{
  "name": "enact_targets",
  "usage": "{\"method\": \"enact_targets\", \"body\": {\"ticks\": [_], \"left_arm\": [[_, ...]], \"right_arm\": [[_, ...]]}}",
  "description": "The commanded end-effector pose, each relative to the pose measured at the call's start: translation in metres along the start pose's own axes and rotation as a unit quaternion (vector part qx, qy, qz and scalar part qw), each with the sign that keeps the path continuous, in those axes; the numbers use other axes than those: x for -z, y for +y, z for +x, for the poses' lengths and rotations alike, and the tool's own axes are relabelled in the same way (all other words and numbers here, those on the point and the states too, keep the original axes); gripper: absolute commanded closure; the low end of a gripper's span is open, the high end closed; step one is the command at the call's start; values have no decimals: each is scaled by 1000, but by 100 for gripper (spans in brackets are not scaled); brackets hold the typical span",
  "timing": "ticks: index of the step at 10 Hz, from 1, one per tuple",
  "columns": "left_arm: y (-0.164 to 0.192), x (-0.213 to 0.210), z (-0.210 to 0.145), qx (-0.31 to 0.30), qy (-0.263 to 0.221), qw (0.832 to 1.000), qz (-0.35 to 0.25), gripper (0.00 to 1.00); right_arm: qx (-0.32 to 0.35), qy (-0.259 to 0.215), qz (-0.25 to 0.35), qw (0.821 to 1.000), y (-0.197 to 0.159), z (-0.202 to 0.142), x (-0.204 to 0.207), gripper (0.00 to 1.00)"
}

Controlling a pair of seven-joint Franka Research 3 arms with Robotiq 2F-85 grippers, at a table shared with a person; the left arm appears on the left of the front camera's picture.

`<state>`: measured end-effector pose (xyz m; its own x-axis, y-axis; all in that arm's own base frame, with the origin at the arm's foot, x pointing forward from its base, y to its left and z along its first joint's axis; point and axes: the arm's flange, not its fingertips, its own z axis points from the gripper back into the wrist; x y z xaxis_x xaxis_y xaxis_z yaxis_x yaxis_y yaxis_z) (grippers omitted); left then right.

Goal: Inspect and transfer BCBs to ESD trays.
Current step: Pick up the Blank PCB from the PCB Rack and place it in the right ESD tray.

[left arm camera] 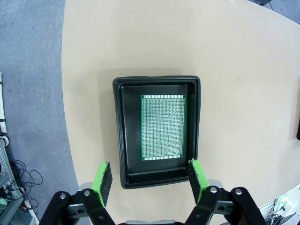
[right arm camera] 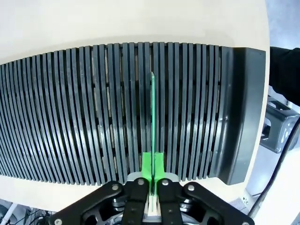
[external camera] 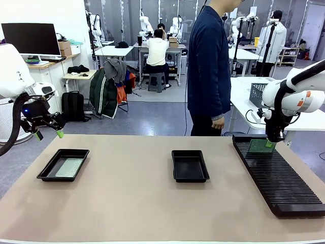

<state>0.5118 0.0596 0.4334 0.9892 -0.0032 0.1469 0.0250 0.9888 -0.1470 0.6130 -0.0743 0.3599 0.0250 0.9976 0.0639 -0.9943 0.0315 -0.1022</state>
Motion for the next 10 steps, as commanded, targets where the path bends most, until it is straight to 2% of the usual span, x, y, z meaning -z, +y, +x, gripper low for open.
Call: {"method": "enact_targets", "body": {"ticks": [1,5,6,10], "left_arm": [[1,1,0,5,-6,1000,-10,13],[1,1,0,5,-6,1000,-10,13],[1,1,0,5,-6,1000,-10,13],[1,1,0,5,-6,1000,-10,13]], "right_arm": [[0,0,-1,1000,0,0,0,100],[0,0,-1,1000,0,0,0,100],[0,0,0,1000,0,0,0,97],[-8,13,31,999,-8,-1,-50,97]]}}
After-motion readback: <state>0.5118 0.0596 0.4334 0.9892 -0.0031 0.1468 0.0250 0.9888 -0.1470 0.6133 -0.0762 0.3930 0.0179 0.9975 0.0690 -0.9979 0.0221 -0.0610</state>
